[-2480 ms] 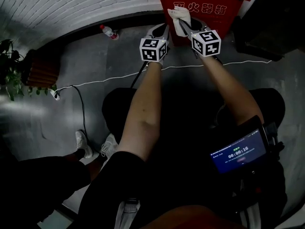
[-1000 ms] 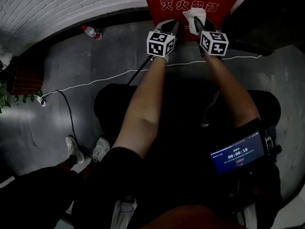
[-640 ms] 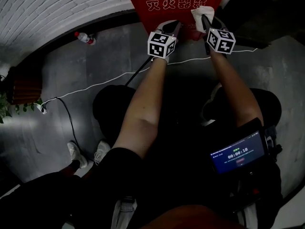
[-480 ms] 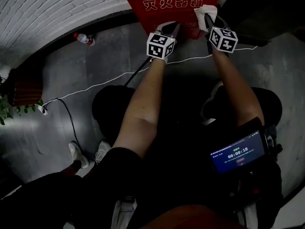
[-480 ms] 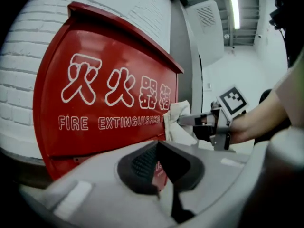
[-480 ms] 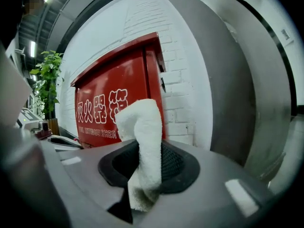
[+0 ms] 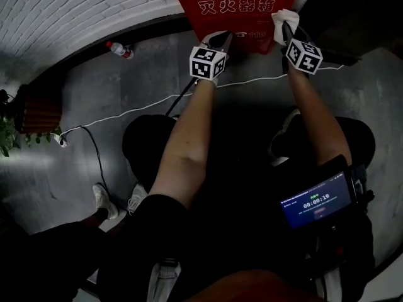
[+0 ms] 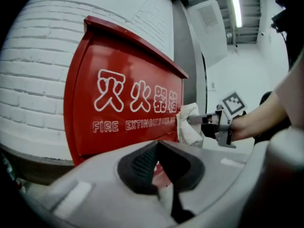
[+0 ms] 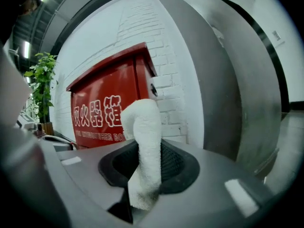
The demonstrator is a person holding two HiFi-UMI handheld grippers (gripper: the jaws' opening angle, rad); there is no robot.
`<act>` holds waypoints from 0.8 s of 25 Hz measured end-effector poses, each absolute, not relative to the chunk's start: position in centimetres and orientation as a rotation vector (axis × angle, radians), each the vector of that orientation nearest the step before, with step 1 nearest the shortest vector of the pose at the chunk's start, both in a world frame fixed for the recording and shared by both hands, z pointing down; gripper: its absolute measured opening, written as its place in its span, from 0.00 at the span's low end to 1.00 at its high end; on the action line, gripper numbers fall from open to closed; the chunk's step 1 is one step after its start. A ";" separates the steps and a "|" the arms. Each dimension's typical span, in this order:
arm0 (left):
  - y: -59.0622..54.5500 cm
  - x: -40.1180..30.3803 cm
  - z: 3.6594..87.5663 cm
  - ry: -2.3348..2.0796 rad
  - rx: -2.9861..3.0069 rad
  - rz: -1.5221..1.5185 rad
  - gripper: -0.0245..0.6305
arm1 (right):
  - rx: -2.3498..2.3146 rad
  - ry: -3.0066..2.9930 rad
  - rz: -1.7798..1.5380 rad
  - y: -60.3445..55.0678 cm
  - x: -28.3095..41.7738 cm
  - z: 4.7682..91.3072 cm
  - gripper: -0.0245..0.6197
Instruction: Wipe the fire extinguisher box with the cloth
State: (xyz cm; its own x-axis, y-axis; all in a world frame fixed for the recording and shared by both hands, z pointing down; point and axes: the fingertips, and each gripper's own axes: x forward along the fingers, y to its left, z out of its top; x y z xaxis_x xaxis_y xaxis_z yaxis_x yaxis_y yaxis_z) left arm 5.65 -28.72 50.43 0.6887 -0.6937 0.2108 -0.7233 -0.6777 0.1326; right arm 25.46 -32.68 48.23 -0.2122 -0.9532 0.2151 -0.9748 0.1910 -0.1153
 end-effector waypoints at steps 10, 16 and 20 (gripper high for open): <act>-29.0 -1.1 50.5 -1.311 2.566 0.141 0.04 | 1.434 -2.662 0.254 -29.9 9.2 47.8 0.20; -28.3 -4.9 51.1 -1.352 2.512 0.109 0.04 | 1.360 -2.726 0.329 -30.3 4.4 48.1 0.20; -28.7 -7.4 54.3 -1.400 2.461 0.080 0.04 | 1.253 -2.757 0.335 -30.1 1.3 51.9 0.20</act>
State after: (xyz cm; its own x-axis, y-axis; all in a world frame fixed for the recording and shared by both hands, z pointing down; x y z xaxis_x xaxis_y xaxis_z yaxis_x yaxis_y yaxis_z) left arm -7.36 -28.68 54.34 0.5215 -0.8299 0.1982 -0.8471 -0.4755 0.2373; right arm 1.27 -30.11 51.87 -0.6582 -0.7320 0.1758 -0.7528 0.6386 -0.1597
